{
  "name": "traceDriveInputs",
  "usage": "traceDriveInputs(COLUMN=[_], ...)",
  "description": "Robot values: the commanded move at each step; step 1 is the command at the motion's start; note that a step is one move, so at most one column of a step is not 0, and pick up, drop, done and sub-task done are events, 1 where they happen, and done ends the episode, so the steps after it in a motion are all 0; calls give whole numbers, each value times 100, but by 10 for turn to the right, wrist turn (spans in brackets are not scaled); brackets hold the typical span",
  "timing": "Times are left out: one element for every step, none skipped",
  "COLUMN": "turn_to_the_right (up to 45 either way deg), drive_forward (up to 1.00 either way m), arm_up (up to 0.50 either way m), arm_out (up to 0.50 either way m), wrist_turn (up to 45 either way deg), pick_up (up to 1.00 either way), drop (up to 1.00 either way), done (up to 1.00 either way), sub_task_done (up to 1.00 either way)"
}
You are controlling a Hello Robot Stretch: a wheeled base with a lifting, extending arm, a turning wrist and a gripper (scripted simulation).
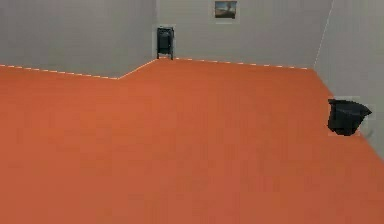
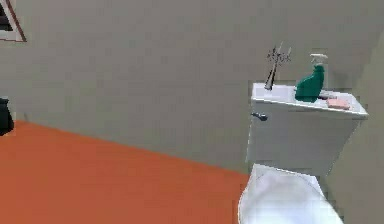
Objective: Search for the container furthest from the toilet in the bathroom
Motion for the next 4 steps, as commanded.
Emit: traceDriveInputs(turn_to_the_right=[0,0,0,0], drive_forward=[100,100,100,100], arm_up=[0,0,0,0], arm_out=[0,0,0,0], wrist_turn=[0,0,0,0], pick_up=[0,0,0,0], drop=[0,0,0,0], done=[0,0,0,0], sub_task_done=[0,0,0,0])
